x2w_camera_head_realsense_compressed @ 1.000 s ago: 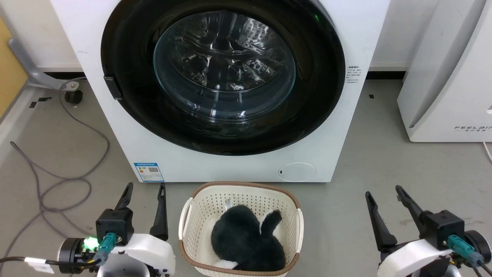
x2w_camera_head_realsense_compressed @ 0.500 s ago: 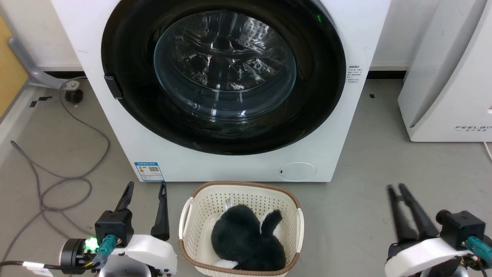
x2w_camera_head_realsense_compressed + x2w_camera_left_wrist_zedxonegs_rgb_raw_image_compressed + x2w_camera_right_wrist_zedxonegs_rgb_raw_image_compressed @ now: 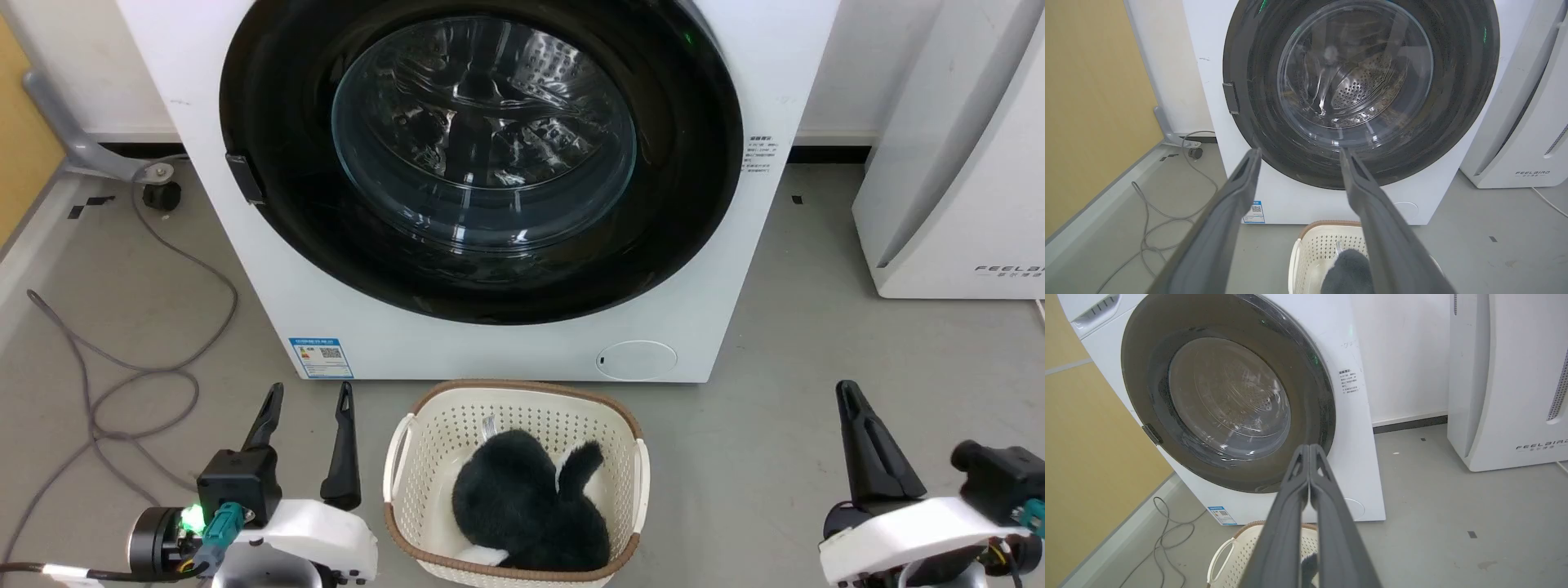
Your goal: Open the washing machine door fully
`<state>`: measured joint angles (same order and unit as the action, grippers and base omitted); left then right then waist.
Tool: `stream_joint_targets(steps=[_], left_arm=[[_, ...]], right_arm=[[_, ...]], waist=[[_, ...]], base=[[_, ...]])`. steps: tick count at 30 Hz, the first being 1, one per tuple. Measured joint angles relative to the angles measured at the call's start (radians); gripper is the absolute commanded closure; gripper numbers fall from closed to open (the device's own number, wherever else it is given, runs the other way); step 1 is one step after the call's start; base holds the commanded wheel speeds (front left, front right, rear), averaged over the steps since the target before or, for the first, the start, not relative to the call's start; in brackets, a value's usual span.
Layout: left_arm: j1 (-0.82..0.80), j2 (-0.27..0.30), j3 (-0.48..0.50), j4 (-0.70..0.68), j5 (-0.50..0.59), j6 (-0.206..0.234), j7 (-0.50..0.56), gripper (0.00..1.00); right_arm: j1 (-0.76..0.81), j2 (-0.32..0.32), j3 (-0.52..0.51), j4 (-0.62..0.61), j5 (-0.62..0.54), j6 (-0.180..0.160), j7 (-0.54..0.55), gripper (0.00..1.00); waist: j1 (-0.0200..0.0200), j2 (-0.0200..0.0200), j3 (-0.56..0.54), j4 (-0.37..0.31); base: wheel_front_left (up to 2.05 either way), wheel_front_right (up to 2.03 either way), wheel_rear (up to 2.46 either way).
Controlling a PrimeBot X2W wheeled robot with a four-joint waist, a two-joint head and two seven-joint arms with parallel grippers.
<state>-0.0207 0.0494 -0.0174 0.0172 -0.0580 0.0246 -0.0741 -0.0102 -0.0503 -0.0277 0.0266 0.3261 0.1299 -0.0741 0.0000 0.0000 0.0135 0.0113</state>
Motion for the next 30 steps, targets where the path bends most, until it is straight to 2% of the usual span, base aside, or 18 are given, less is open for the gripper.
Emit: stream_joint_targets(steps=[8,18,30], left_arm=[[-0.004,0.0,-0.004,0.002,-0.013,0.006,-0.016,0.0],[-0.023,0.0,-0.007,0.002,-0.034,0.009,-0.039,0.0],[-0.069,0.0,-0.015,-0.009,-0.047,0.01,-0.063,0.0]], right_arm=[[-0.037,0.0,-0.001,0.03,0.255,0.0,-0.005,1.0],[-0.098,-0.003,-0.079,0.113,0.52,0.0,0.093,1.0],[-0.263,-0.034,-0.174,0.244,0.79,0.0,0.207,1.0]], waist=[[0.0002,0.0,0.013,0.007],[0.0001,0.0,0.041,0.013],[0.0002,0.0,0.105,0.032]], base=[[0.0,0.0,0.0],[0.0,0.0,0.0],[0.0,0.0,0.0]])
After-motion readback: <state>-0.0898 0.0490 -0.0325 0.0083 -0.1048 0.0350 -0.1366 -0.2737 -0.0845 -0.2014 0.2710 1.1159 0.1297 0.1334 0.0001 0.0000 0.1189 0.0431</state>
